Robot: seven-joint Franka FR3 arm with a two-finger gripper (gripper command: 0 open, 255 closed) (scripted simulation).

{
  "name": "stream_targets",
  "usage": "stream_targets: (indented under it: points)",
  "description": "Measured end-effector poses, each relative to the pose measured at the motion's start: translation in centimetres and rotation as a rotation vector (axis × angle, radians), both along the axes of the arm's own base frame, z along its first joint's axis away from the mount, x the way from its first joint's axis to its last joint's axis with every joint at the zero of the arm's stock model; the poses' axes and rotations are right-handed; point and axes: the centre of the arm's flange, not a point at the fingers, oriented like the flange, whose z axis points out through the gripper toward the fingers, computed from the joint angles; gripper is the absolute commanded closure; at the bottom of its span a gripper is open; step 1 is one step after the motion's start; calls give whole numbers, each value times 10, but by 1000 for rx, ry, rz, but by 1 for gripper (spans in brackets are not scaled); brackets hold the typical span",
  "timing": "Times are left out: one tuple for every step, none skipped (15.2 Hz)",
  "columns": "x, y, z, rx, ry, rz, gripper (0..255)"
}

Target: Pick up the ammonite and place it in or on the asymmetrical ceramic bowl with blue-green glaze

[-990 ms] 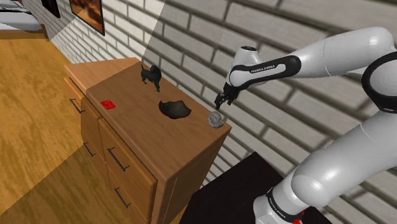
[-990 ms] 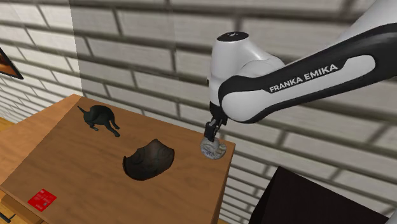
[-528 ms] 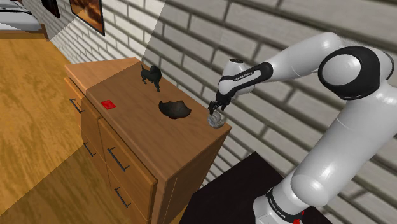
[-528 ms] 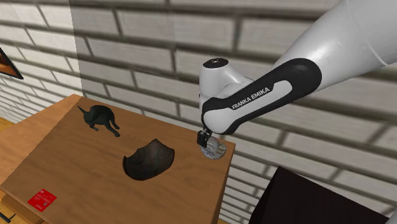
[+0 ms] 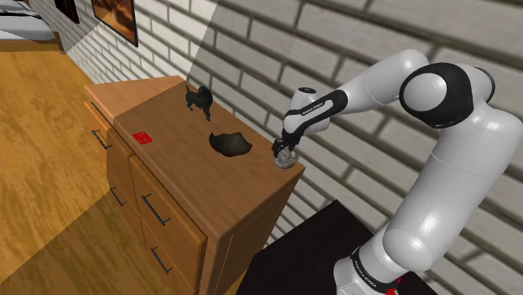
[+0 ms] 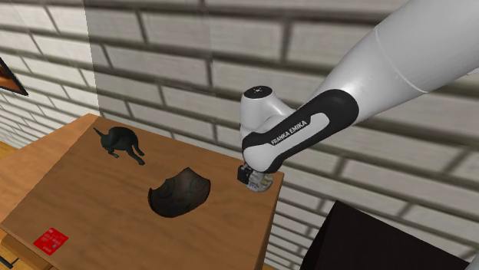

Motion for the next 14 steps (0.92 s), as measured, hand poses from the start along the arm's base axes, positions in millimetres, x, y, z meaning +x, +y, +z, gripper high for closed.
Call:
stream_targets:
  points:
    - [0,0,-2,0,0,0,0]
    - [0,-1,-3,0,0,0,0]
    - [0,-1,-3,0,-1,0,0]
    - [1,-1,-3,0,-1,0,0]
    - [1,-1,-3,0,-1,0,0]
    - [1,-1,-3,0,-1,0,0]
    - [1,-1,-3,0,-1,0,255]
    - [1,-1,-2,-1,-4,0,255]
    - [1,-1,-2,-1,-5,0,255]
    - [2,-1,-2,-1,-5,0,255]
    - [2,-1,-2,-1,-5,0,255]
    - [2,-1,-2,-1,-5,0,255]
    - [2,-1,-2,-1,-5,0,255]
    - [2,0,-2,-1,-5,0,255]
